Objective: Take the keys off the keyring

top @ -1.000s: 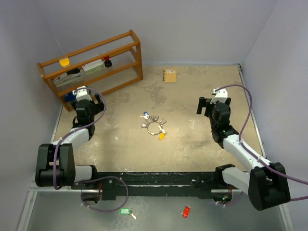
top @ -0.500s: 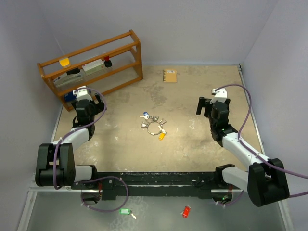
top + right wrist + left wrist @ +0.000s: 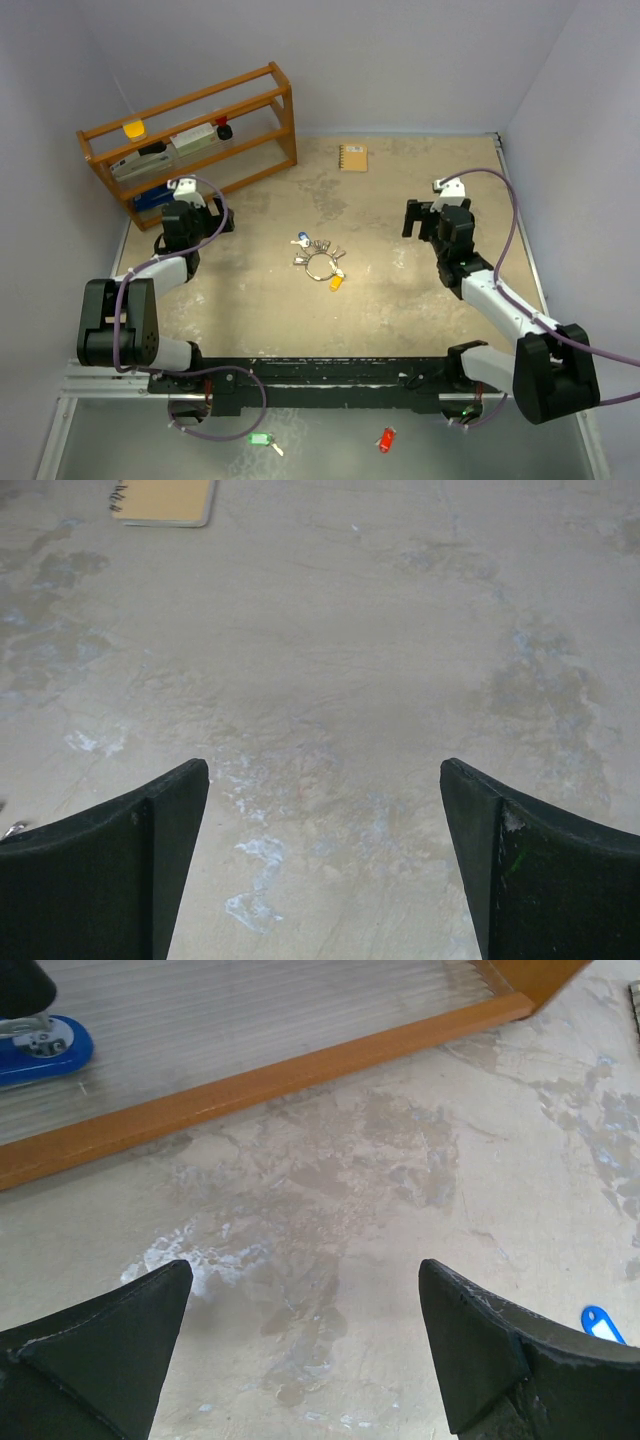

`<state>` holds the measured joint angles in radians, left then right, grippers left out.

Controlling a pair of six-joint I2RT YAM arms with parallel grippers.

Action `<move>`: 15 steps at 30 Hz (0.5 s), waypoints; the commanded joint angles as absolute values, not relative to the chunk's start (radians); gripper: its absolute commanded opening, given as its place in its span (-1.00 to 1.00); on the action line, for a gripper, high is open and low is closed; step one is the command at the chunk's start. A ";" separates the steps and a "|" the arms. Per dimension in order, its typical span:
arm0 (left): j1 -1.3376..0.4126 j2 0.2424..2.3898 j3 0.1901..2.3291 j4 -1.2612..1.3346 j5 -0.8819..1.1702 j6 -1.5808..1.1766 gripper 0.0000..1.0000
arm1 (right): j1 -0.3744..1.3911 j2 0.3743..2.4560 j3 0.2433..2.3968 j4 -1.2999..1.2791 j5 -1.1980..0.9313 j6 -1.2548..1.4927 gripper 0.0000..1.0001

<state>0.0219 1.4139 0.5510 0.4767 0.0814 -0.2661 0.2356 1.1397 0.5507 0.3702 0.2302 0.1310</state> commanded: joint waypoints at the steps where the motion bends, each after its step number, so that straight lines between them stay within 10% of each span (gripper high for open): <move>1: 0.015 1.395 0.576 0.527 0.154 -0.239 0.85 | 0.250 1.139 0.603 0.374 0.090 0.107 1.00; 15: -0.025 1.398 0.563 0.629 0.427 -0.244 0.75 | 0.441 1.039 0.494 0.362 -0.167 0.171 0.45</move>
<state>-0.0101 1.4136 0.5510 0.5457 0.3149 -0.2504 0.3641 1.0443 0.5220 0.3500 -0.0666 0.1551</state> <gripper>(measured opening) 0.905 0.735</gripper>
